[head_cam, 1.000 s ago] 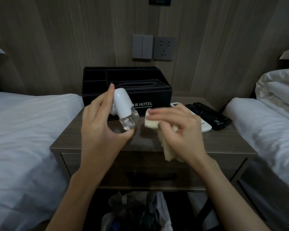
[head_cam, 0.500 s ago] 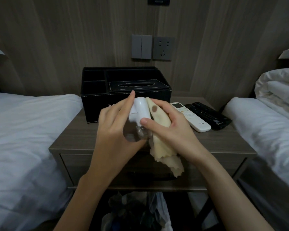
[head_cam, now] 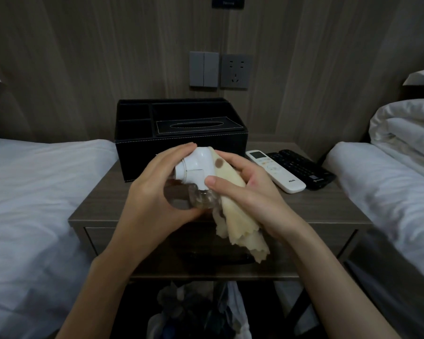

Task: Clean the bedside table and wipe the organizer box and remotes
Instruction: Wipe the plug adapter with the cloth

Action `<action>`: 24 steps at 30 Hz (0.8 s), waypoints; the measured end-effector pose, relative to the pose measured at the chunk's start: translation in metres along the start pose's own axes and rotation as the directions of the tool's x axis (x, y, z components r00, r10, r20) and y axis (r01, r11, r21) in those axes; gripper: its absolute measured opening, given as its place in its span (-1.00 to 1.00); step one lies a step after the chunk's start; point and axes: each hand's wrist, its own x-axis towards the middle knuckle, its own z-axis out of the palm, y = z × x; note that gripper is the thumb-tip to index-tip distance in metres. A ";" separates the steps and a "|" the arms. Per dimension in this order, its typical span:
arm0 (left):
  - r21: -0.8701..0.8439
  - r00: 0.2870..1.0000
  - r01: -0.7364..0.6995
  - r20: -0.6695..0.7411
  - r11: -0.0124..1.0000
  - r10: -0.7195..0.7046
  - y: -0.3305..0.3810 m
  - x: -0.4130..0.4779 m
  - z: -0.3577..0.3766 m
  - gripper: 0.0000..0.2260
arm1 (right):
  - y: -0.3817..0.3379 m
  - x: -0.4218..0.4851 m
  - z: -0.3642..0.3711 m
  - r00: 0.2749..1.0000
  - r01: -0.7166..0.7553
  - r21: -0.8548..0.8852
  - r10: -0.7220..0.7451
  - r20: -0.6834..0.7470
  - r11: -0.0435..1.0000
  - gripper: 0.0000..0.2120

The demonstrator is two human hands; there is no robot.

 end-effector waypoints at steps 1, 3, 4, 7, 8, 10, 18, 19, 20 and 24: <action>-0.002 1.000 0.012 -0.010 1.000 -0.012 0.000 0.000 -0.001 -0.30 | -0.001 0.001 -0.001 1.000 0.022 0.005 -0.022 -0.005 1.000 -0.63; 0.006 0.999 0.028 -0.028 1.000 -0.028 0.001 -0.001 -0.002 -0.29 | -0.003 0.003 -0.002 0.995 0.091 -0.016 -0.092 -0.041 0.996 -0.68; 0.015 0.999 0.028 -0.033 1.000 -0.027 0.001 -0.001 -0.002 -0.30 | -0.003 0.003 -0.001 0.989 0.133 -0.055 -0.136 -0.059 0.990 -0.70; 0.036 0.998 0.021 -0.054 0.999 -0.019 0.001 -0.002 0.001 -0.30 | -0.002 0.004 0.005 0.961 0.253 -0.223 -0.271 -0.059 0.942 -0.66; 0.026 0.997 0.035 -0.063 0.999 -0.033 0.001 -0.003 0.002 -0.30 | -0.001 0.003 0.008 0.954 0.271 -0.251 -0.294 -0.058 0.929 -0.65; -0.025 0.993 0.085 -0.075 0.996 -0.086 0.002 -0.003 0.002 -0.29 | 0.000 0.003 0.010 0.949 0.282 -0.281 -0.310 -0.061 0.917 -0.62; -0.168 0.949 0.214 -0.196 0.962 -0.246 0.000 -0.001 -0.001 -0.27 | 0.005 -0.002 0.012 0.959 0.248 -0.351 -0.280 -0.042 0.903 -0.61; -0.158 0.947 0.216 -0.207 0.964 -0.246 -0.001 -0.001 -0.003 -0.27 | 0.005 -0.003 0.012 0.964 0.239 -0.349 -0.264 -0.024 0.906 -0.61; -0.149 0.946 0.218 -0.213 0.965 -0.246 -0.002 -0.001 -0.004 -0.26 | 0.006 -0.003 0.011 0.968 0.233 -0.345 -0.250 -0.005 0.909 -0.62; -0.103 0.946 0.223 -0.217 0.969 -0.241 -0.003 -0.002 -0.004 -0.25 | 0.007 -0.004 0.005 0.969 0.242 -0.365 -0.241 0.047 0.899 -0.59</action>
